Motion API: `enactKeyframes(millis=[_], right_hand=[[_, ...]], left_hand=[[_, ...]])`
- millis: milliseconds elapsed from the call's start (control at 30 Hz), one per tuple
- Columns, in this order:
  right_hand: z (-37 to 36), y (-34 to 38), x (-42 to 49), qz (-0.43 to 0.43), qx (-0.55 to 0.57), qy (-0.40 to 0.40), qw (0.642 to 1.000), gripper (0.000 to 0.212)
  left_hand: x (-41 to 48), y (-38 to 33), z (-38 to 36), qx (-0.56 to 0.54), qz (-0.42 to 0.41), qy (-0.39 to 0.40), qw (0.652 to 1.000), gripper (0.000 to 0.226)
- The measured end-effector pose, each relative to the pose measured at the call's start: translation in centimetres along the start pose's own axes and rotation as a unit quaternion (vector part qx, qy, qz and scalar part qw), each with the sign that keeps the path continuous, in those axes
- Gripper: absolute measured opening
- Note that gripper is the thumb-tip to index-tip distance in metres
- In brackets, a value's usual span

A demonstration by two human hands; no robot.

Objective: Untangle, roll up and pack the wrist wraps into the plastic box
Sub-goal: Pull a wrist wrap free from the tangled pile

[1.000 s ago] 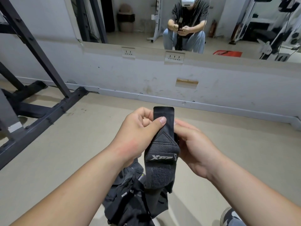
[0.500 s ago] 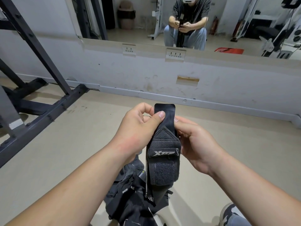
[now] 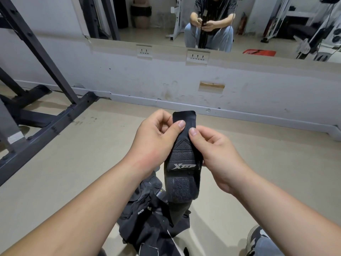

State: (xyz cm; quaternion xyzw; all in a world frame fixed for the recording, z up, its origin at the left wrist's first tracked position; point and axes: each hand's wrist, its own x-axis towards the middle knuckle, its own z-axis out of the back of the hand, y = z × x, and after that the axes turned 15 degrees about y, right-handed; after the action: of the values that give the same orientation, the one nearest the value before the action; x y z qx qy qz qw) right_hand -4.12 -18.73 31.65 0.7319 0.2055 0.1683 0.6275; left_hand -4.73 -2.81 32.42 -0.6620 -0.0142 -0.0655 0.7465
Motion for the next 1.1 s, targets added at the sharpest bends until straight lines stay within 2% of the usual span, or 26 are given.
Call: enactKeyframes(millis=[100,133,200,267,300,367,467,833,933,1033,1100], right_hand=[[0.0,0.3,0.2,0.010,0.022,-0.036,0.999,0.025],[0.1,0.5,0.3,0.012,0.032,-0.053,0.998,0.026],[0.6,0.9,0.6,0.014,0.060,-0.091,0.994,0.029],[1.0,1.2,0.8,0.013,0.088,-0.126,0.988,0.031],[1.2,1.3,0.9,0.009,0.100,-0.140,0.985,0.029],[1.5,1.4,0.9,0.000,0.117,-0.162,0.980,0.025],[1.9,1.2,0.9,-0.010,0.127,-0.177,0.976,0.022],[3.4,1.3,1.2,-0.026,0.118,-0.068,0.990,0.021],[4.0,0.8,1.0,-0.072,0.123,0.003,0.990,0.036],[4.2,0.3,0.7,-0.128,0.164,0.087,0.974,0.029],[4.1,-0.4,0.6,-0.153,0.187,0.099,0.965,0.028]], left_hand=[[-0.2,-0.2,-0.7,0.001,0.019,-0.022,1.000,0.032],[-0.3,-0.1,-0.8,-0.012,0.036,-0.008,0.999,0.037],[-0.7,0.4,-1.1,-0.063,0.090,0.075,0.991,0.045],[-1.5,1.2,-2.0,-0.078,0.118,0.174,0.974,0.034],[-1.8,1.8,-2.6,-0.049,0.115,0.200,0.972,0.030],[-2.2,2.7,-3.8,0.001,0.102,0.211,0.972,0.032],[-2.3,3.0,-4.8,0.019,0.099,0.199,0.975,0.030],[-1.5,3.3,-4.4,-0.011,0.090,0.148,0.985,0.021],[-1.7,3.1,-4.4,-0.022,0.081,0.149,0.985,0.021],[-1.6,2.8,-4.3,-0.029,0.063,0.147,0.987,0.022],[-1.5,2.8,-4.3,-0.012,0.060,0.149,0.987,0.021]])
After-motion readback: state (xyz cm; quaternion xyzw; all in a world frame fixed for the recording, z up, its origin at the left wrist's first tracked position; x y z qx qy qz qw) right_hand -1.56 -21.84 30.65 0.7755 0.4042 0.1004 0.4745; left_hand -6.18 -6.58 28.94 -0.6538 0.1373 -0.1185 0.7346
